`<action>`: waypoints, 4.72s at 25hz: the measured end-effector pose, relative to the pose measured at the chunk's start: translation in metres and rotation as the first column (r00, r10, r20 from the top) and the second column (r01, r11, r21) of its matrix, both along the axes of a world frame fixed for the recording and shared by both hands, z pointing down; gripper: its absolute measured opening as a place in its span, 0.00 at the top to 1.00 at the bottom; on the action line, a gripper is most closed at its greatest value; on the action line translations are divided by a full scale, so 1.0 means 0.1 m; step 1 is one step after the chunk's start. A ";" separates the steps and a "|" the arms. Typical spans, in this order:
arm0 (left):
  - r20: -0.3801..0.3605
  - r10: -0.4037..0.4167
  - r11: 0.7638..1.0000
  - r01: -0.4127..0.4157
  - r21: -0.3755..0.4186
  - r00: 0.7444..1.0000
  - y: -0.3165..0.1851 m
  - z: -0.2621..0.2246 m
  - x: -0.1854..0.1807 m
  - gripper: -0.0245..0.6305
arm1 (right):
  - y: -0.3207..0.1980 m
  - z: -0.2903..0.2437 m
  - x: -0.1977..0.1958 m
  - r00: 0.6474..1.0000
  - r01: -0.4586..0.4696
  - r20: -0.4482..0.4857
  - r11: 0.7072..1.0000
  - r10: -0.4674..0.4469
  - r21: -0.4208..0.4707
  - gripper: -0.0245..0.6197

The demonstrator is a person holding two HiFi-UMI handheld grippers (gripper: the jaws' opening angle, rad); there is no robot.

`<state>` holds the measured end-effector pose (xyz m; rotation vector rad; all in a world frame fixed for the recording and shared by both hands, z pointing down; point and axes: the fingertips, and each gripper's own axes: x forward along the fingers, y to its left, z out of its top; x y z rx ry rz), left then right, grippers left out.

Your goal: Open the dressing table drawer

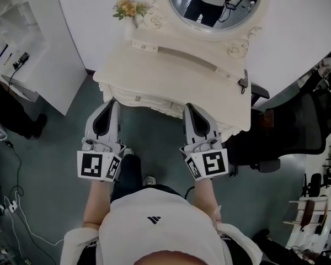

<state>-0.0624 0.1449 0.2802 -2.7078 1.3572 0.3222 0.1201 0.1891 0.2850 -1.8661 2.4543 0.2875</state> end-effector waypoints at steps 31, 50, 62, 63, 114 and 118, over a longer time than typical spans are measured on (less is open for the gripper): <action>-0.002 0.122 0.993 -0.122 -0.003 0.993 -2.58 -0.03 -0.19 0.95 | -2.40 0.03 -0.29 0.993 -0.121 -0.008 0.992 0.121 -0.031 0.98; 0.017 0.200 0.978 -0.199 -0.060 0.980 -3.35 0.20 -0.16 0.95 | -3.19 0.63 -0.39 0.986 -0.158 0.021 0.967 0.166 -0.198 0.98; 0.019 0.160 0.985 -0.158 -0.073 0.987 -3.62 0.26 0.11 0.95 | -3.87 1.47 -0.13 0.984 -0.086 0.110 0.907 0.143 -0.413 0.95; 0.019 0.155 0.985 -0.153 -0.073 0.988 -3.64 0.26 0.14 0.95 | -3.94 1.54 -0.12 0.984 -0.078 0.114 0.900 0.140 -0.429 0.95; 0.101 -0.186 0.968 0.199 -0.150 0.977 -4.10 0.51 -0.23 0.95 | -5.45 3.16 -0.11 0.952 0.044 0.233 0.659 0.201 -0.751 0.83; 0.099 -0.181 0.970 0.194 -0.149 0.979 -4.09 0.50 -0.24 0.95 | -5.44 3.16 -0.11 0.952 0.040 0.228 0.656 0.204 -0.754 0.84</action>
